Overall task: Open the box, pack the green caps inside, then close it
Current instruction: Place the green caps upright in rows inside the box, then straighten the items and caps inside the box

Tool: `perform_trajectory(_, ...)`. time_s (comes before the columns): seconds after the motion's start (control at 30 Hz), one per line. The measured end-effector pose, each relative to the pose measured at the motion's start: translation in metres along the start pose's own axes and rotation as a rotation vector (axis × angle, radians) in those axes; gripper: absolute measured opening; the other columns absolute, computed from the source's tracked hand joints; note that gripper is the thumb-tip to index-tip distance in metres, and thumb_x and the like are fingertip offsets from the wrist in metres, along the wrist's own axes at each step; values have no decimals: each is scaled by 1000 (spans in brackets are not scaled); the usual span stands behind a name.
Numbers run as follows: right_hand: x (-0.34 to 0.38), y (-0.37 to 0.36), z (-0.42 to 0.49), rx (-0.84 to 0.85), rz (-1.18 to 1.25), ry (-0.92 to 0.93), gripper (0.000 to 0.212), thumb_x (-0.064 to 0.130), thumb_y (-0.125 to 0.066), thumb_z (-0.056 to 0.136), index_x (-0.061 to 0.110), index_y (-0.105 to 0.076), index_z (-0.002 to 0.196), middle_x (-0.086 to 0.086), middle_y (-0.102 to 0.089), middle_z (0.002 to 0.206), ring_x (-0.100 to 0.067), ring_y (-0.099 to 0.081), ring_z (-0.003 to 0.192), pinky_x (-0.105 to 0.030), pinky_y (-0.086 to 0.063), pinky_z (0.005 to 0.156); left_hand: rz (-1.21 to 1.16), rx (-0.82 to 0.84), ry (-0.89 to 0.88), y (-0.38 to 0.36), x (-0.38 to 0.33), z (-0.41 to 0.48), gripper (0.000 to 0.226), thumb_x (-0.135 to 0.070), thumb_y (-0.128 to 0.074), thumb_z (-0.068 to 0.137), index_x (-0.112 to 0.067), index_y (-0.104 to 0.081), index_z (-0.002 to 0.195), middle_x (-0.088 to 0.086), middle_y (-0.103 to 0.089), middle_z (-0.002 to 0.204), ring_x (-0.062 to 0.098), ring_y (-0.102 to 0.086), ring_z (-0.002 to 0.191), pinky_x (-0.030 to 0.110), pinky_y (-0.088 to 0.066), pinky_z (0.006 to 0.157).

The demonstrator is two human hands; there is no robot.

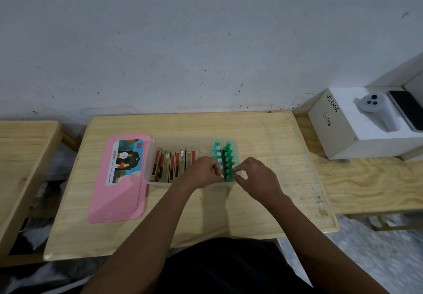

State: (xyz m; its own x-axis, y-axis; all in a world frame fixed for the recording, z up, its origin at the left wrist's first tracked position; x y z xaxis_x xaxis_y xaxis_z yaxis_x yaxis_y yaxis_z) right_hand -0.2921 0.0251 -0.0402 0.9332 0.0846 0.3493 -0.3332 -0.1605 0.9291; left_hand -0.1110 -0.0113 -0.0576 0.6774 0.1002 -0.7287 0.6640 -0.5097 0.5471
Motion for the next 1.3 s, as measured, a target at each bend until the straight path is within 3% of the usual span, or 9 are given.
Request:
perform_trajectory(0.23, 4, 2, 4, -22, 79, -22, 17, 38, -60, 90, 35, -69, 104, 12, -63, 105, -6, -60, 88, -25, -47, 68, -42, -27, 15, 23, 10, -11, 11, -24, -75, 77, -17, -67, 78, 5, -69, 79, 12, -61, 69, 29, -51, 66)
perform_trajectory(0.37, 19, 3, 13, -36, 103, 27, 18, 37, -58, 91, 34, -69, 105, 12, -63, 105, -7, -60, 88, -27, -48, 69, -85, -447, 62, 55, 29, -26, 14, -24, -70, 83, -14, -68, 92, 1, -66, 85, 13, -59, 78, 23, -46, 64)
perform_trajectory(0.5, 49, 0, 27, -24, 127, 116, 20, 35, -58, 92, 31, -70, 108, 11, -64, 106, -5, -58, 87, -25, -46, 67, 59, -802, 295, 83, 71, -42, 41, -34, -66, 85, -17, -61, 121, 8, -60, 121, 26, -55, 112, 40, -50, 91)
perform_trajectory(0.6, 75, -8, 39, 30, 140, 179, 17, 34, -58, 91, 33, -70, 103, 13, -64, 98, -3, -55, 77, -24, -43, 62, 9, -694, 434, 94, 101, -48, 46, -30, -63, 87, -7, -59, 127, 16, -60, 128, 30, -56, 116, 38, -46, 95)
perform_trajectory(0.8, 107, -38, 70, 313, 43, 96, 24, 19, -53, 89, 16, -70, 106, -6, -70, 106, -23, -65, 93, -36, -55, 81, -177, -596, 381, 97, 105, -58, 24, -15, -57, 92, 1, -73, 100, 18, -73, 96, 30, -67, 88, 29, -51, 79)
perform_trajectory(0.9, 111, -54, 80, 383, 41, -19, 28, 19, -52, 90, 8, -58, 115, -13, -68, 109, -30, -65, 97, -35, -53, 76, -370, -555, 428, 102, 111, -57, 21, -13, -62, 90, 1, -71, 102, 19, -71, 97, 33, -67, 85, 40, -59, 72)
perform_trajectory(1.0, 115, -67, 86, 388, 132, -94, 36, 20, -55, 90, 6, -42, 121, -14, -63, 111, -33, -62, 100, -33, -46, 72, -451, -488, 481, 108, 111, -57, 19, -12, -63, 89, -2, -70, 103, 17, -69, 99, 24, -63, 72, 32, -55, 57)
perform_trajectory(1.17, 122, -75, 93, 398, 226, -273, 48, 9, -53, 87, 2, -30, 129, -19, -63, 111, -34, -62, 97, -34, -46, 67, -509, -410, 542, 114, 114, -53, 18, -12, -64, 88, -3, -68, 103, 17, -68, 106, 26, -63, 77, 35, -57, 64)
perform_trajectory(1.3, 117, -73, 94, 414, 293, -313, 33, 8, -54, 85, -4, -44, 115, -15, -61, 101, -28, -60, 87, -27, -41, 55, -516, -398, 558, 115, 115, -53, 19, -12, -64, 87, -4, -69, 104, 17, -68, 105, 26, -64, 79, 38, -59, 72)
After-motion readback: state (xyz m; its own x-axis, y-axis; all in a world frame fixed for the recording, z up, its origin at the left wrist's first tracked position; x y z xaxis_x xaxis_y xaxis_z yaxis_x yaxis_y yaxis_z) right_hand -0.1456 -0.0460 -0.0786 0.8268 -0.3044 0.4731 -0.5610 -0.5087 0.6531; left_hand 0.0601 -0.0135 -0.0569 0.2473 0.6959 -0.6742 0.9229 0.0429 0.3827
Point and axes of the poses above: each hand's wrist, its own z-axis towards the middle knuckle, its own y-axis out of the back of the hand, x = y × z, the point moved 1 cm from there along z, towards the middle knuckle
